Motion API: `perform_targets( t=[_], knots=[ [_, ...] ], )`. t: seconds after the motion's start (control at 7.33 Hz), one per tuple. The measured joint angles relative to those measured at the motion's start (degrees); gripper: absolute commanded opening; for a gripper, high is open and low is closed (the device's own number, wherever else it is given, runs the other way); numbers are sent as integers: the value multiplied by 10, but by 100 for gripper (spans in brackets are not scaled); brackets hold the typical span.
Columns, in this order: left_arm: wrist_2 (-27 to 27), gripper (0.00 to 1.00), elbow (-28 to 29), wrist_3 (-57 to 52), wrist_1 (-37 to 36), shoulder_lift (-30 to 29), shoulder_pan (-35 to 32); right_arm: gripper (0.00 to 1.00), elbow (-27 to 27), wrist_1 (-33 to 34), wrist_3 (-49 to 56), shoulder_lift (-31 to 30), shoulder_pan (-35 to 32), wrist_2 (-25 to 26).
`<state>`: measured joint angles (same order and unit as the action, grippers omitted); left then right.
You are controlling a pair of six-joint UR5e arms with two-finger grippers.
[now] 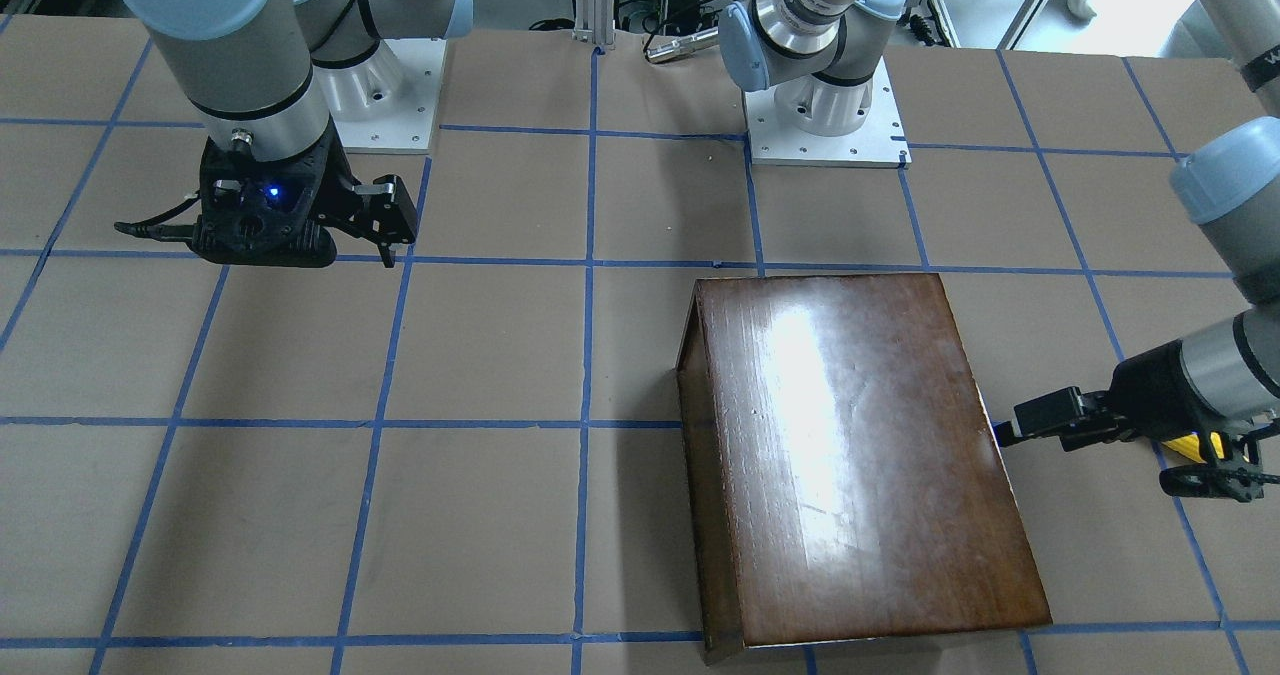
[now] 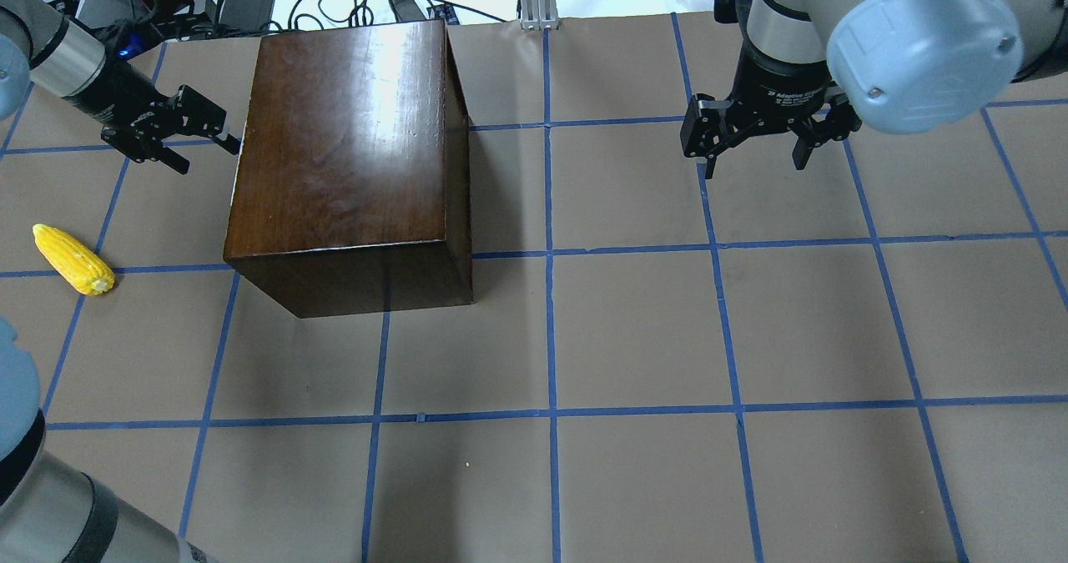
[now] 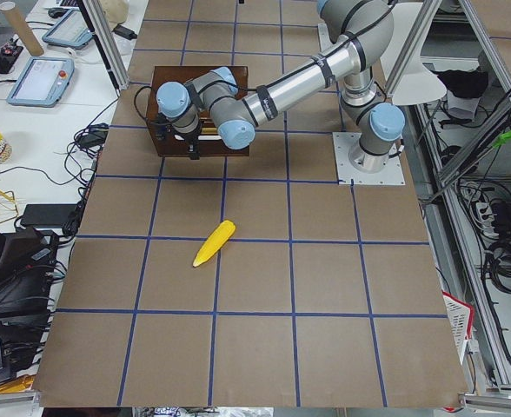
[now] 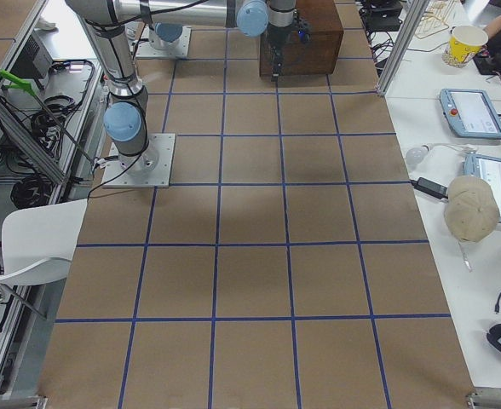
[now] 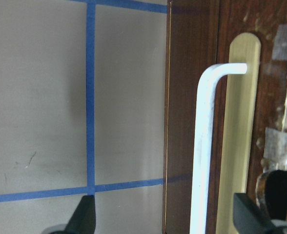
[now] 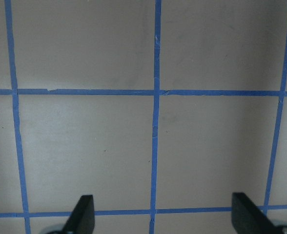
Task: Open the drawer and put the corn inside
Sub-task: 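Lower the left gripper and close it on the white drawer handle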
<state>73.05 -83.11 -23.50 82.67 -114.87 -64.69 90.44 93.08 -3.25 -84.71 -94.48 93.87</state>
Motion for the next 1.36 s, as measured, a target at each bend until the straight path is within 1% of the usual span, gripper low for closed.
perform_targets(
  t=[1.36],
  knots=[
    [-17, 100, -9, -16, -2, -23, 0, 100, 0, 0, 0, 0, 0, 0]
  ],
)
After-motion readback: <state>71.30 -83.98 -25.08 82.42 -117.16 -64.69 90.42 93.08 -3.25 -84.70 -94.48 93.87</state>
